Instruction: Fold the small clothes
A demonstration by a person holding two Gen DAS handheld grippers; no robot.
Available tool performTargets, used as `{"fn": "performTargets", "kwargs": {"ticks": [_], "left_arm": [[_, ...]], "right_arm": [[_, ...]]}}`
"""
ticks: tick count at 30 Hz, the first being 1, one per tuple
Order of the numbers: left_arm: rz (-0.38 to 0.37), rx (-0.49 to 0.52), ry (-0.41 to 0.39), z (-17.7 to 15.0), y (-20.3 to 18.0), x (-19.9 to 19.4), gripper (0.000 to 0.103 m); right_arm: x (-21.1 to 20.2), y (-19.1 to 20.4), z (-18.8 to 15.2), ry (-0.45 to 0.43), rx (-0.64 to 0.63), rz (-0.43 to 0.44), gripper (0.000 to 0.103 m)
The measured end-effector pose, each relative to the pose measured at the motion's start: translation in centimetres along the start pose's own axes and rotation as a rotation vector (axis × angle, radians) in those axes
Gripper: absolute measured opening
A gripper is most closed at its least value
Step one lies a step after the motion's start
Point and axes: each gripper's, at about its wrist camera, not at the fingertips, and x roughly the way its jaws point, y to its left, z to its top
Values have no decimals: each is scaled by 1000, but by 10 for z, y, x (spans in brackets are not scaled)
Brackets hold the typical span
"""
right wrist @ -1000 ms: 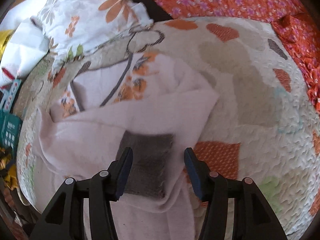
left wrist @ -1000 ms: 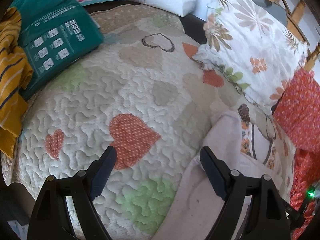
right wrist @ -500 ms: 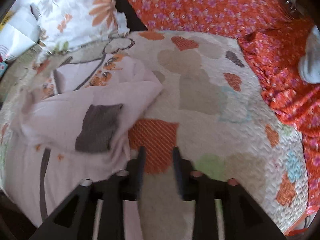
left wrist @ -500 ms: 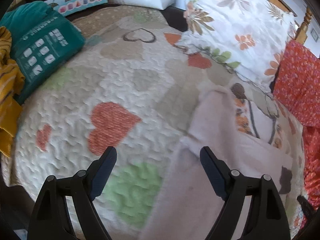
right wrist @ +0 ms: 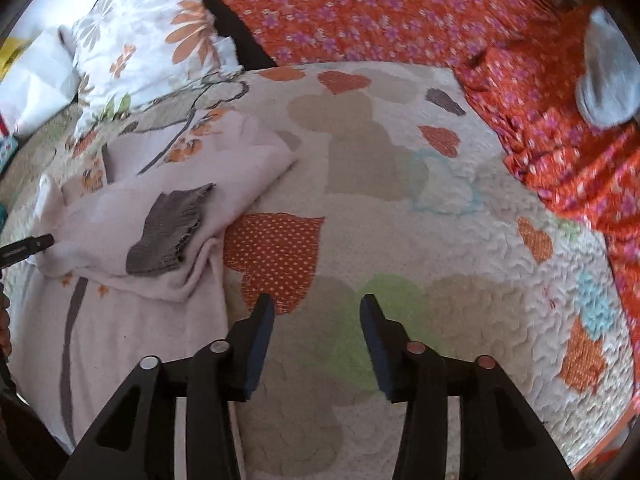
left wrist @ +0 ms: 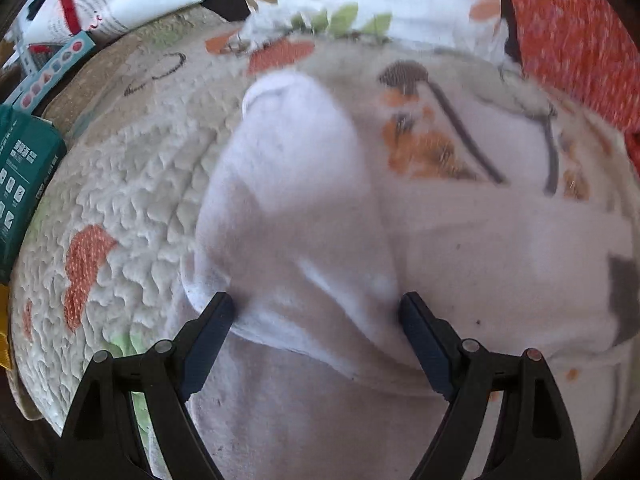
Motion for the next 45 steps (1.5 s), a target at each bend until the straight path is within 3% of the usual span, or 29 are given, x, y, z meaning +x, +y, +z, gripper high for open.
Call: {"fn": "performTargets", "kwargs": {"ticks": [4,14,18,21,22,23,24,30,34,37,42,44,45], "left_arm": [[32,32,-33,-3,10,-11,84],[-40,-195,-88,-8,84,-37,84],[-71,-206,-92,-1,86,-32,84],[-93,-223,-26,6,87,-13,84],[-78,-229,23,6,87,-4,80],[-72,-233,67,3,88,3,69],[-84,-256,101,1,91,9,69],[-171,-367,102,-9,109,3,67],[-220,-412,105,-12,118,3,67],[-232,-415,103,-11,118,2,67],[-244,-410,114,-10,120,3,67],[-254,-419,116,-9,122,4,67],[-256,-418,116,-9,123,4,67]], "right_arm": [[11,11,3,17,-29,18,55],[12,14,3,4,35,78,55],[1,38,2,-50,-10,110,55],[-7,77,10,-66,-111,153,55],[-9,93,16,-67,-149,169,55],[-10,110,24,-70,-186,192,55],[-10,131,34,-69,-224,220,55],[3,256,94,-27,-417,390,55],[22,365,122,-33,-649,359,59],[39,419,137,-29,-777,305,68],[88,468,145,97,-905,258,71],[108,475,136,154,-984,215,25],[117,476,134,174,-1006,182,8]]}}
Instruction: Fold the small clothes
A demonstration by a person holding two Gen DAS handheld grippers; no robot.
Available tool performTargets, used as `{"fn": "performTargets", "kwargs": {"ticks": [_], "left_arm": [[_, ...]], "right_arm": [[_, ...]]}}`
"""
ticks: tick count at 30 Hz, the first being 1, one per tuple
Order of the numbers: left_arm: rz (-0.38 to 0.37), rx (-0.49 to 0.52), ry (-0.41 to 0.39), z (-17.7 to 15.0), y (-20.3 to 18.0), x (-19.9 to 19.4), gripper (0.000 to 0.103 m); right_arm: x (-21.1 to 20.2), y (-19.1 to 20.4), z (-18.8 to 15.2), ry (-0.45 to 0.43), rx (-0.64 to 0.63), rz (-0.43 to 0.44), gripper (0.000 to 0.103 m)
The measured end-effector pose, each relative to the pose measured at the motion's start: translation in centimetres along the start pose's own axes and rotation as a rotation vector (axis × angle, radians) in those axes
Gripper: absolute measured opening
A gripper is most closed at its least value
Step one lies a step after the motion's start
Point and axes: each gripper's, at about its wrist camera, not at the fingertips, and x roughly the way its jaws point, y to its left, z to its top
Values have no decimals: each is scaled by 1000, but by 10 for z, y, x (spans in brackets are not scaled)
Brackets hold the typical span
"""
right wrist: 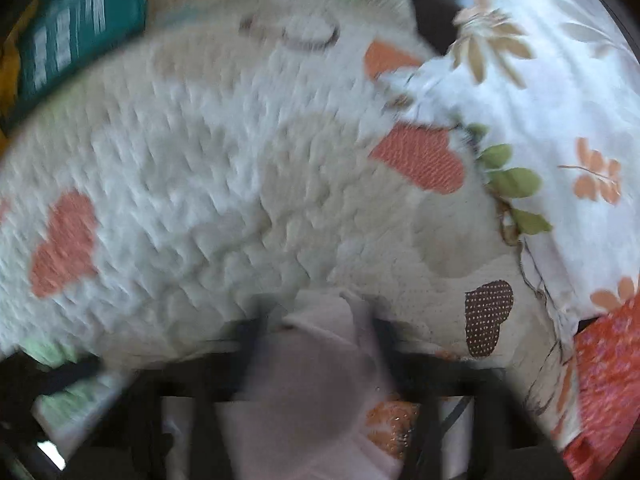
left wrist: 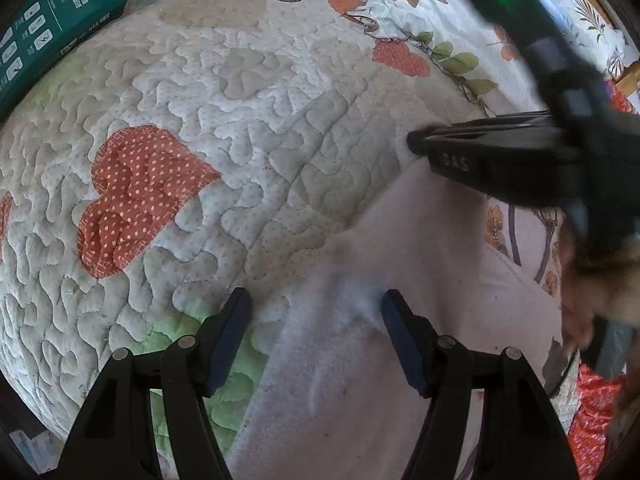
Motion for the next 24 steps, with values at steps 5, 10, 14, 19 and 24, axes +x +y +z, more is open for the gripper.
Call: {"fn": "performTargets", "kwargs": {"ticks": [5,10,14,19,24], "left_arm": [[11,13,-2,1,-1,1,67],[3,37,-6,0,-2,2,67],[-32,24,-18,-2,7,-10,67],[-6,31,-80,3,22,-32,67],[-1,56,-92,2,24,-37,67]], "right_arm": [[13,-35,11,-11,131,-72,8],[13,-79,11,-67,359,-145,6],[-10,-102,-13,-118,460,-46,7],[-47,-94,-76,-183,503,45,15],[-66,-75,-164,-187,593,182,45]]}}
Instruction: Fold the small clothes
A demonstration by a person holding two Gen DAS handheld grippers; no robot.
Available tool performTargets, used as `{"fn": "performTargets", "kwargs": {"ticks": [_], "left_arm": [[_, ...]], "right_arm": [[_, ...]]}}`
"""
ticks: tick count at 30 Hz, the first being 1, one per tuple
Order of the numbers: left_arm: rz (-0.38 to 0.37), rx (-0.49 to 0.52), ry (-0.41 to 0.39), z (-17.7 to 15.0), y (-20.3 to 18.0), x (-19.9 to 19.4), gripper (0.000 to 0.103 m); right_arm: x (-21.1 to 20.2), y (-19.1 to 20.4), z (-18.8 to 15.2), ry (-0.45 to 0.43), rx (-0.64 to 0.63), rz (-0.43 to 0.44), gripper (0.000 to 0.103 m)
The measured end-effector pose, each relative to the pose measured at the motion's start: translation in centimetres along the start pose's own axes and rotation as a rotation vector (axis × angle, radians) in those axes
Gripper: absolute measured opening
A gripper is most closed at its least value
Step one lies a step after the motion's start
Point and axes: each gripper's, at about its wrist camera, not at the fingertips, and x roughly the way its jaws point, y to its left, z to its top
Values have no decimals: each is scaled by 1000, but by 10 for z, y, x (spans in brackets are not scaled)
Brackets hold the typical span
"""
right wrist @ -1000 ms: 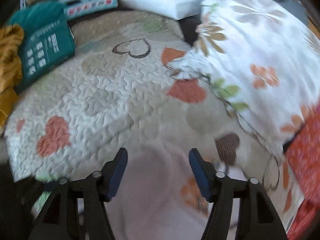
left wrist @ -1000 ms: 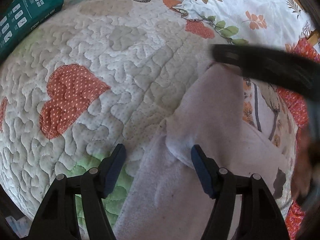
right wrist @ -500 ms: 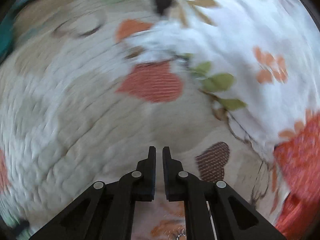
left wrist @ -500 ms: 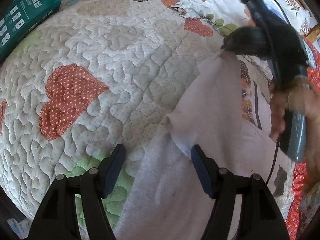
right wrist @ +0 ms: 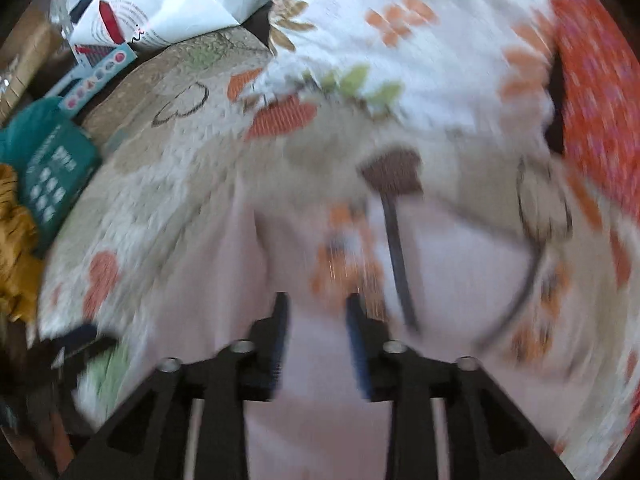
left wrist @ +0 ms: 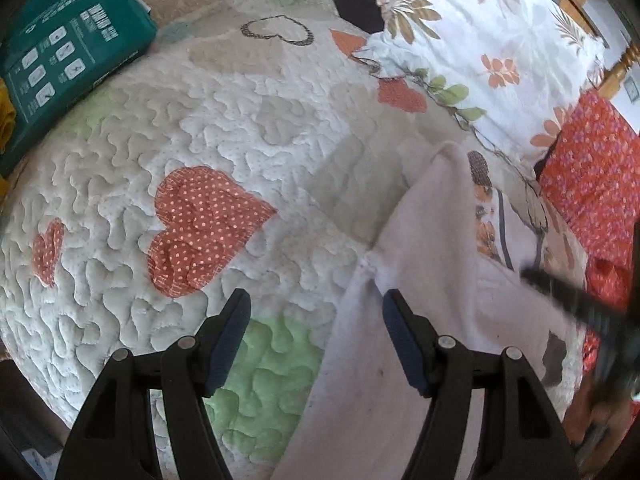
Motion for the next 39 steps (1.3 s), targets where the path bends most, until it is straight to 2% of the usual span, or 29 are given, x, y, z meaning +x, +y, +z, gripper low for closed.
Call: {"fn": "performTargets", "kwargs": {"ticks": [2,5,6,8,10,11,14,17,22,27,29,30,31,32,34,36,37,39], "left_arm": [[4,17,15,-3,-1,2,67],[3,21,47,-8,0,9,68],[6,18,52,-10,1,10,68],[4,10,60,-13,2,11,68],[1,4,57,-14,2,9,68],[-5,1,55,-15,1,8,68],[-26,9,46,-18,-3,2,68],[-41,13,51,-21,-10,2,69],[-46,38,76,-28,-21,7,69],[-40,46,79,-30,-23,7,69],[-28,39,73,-29,-22,6,70],[-27,34,70,-28,-19,5,70],[-29,25,67,-26,-17,3,70],[-34,17,66,-25,-14,2,70],[-37,3,59,-23,-10,-1,70],[-29,-3,48,-21,-7,-3,70],[-29,-4,46,-20,-7,-4,70],[-35,-5,48,-19,-8,-4,70]], "right_arm": [[-5,-21,-34,34,46,3,49],[-5,-68,-74,108,145,-74,49],[-8,-92,-86,123,218,-90,48],[-24,-131,-101,99,324,-120,48],[-51,-168,-113,80,402,-294,49],[-63,-180,-117,64,436,-329,49],[-102,-212,-131,-5,538,-263,49],[-114,-214,-136,-9,512,-223,49],[-92,-189,-131,29,405,-166,49],[-71,-184,-123,5,421,-157,49],[-59,-183,-120,41,418,-142,48],[-50,-179,-119,87,395,-159,39],[-44,-174,-120,126,363,-176,23],[-41,-172,-119,141,339,-183,20],[-44,-167,-118,136,306,-204,8],[-52,-168,-115,135,297,-264,3],[-57,-172,-112,138,283,-358,3],[-67,-177,-109,137,260,-476,3]]}}
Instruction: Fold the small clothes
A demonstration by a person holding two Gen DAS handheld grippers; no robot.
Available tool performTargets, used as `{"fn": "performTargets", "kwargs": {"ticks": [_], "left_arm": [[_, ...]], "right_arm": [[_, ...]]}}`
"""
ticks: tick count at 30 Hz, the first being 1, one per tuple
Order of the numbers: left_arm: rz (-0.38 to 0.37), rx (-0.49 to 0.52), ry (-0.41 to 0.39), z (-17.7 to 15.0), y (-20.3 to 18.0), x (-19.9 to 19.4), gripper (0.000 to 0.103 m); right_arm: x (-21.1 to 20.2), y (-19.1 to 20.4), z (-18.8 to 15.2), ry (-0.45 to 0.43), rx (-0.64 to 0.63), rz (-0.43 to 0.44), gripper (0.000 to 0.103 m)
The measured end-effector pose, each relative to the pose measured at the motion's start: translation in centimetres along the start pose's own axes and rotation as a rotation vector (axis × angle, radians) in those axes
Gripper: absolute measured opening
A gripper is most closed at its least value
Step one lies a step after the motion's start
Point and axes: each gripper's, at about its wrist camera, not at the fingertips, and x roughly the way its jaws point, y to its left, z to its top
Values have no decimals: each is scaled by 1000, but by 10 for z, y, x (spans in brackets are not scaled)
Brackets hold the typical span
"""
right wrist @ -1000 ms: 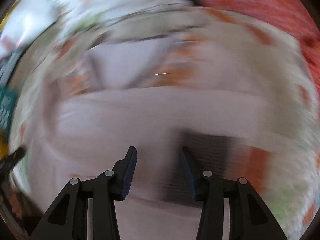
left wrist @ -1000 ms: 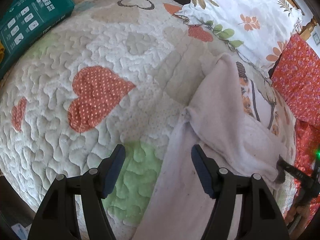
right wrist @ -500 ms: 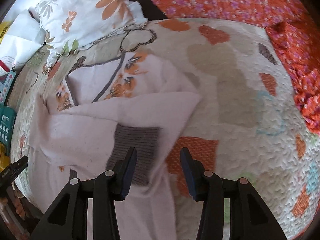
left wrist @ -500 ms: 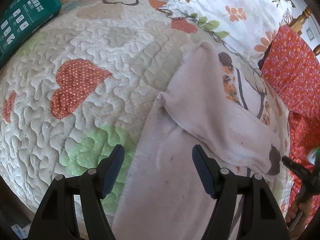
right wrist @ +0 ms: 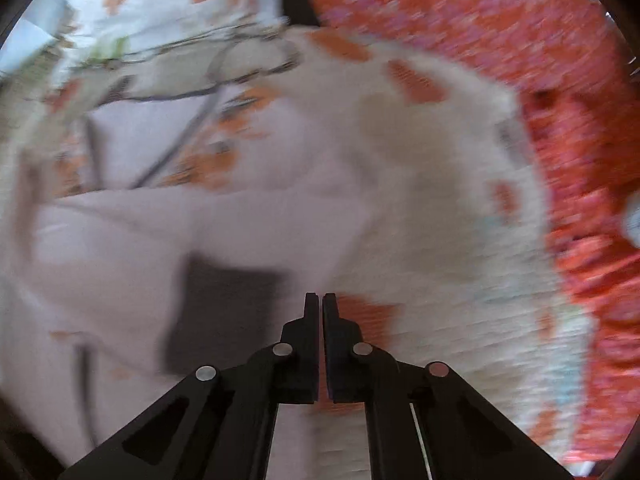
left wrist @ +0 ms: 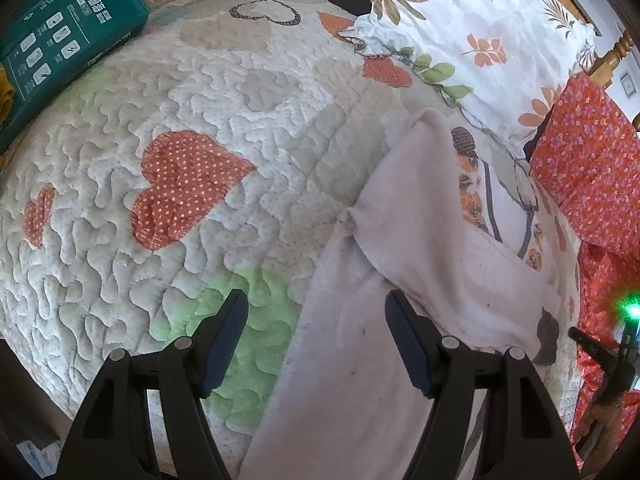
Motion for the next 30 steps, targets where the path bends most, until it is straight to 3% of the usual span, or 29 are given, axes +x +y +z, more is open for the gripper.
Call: {"fn": "performTargets", "kwargs": {"ticks": [3,5,7,8,10,12,13,15,16,17,18,21,23,25,26,30], "left_arm": [[-7,8,5,-1,-4,0,70],[-16,8,10,-2,-6,0,70],[-17,5,18,-3,-5,-4,70],[-21,8,18,-3,-5,-6,70],[-25,12,9,-4,-4,-11,71],[-37,10,2,-5,-3,-16,74],[-46,8,1,-5,-2,-18,75],[-62,9,2,-8,-2,-21,75],[-65,16,0,-11,-3,-23,75],[-63,22,-4,-13,-4,-25,75],[-56,30,-9,-17,-4,-27,75],[-11,51,-28,-30,-1,-36,75],[15,64,-43,-40,3,-45,75],[48,81,-63,-55,9,-56,75],[57,85,-69,-62,12,-59,76],[64,59,-83,-86,34,-67,76]], "right_arm": [[-7,-20,1,5,24,-35,3],[-16,-34,-1,15,43,-5,12],[-36,-51,-8,10,33,-23,35],[-48,-58,-11,-1,11,-64,39],[-78,-76,-23,-32,-61,-206,57],[-109,-105,-36,-54,-135,-427,71],[-126,-123,-47,-65,-181,-588,76],[-144,-155,-64,-70,-208,-756,78],[-150,-166,-70,-70,-190,-782,78],[-157,-177,-78,-81,-149,-757,78],[-163,-187,-87,-107,-85,-672,79],[-156,-189,-111,-151,78,-296,79],[-137,-167,-121,-177,114,-49,78],[-115,-137,-123,-188,122,123,62],[-102,-118,-119,-194,127,211,59],[-65,-62,-89,-227,138,371,58]]}}
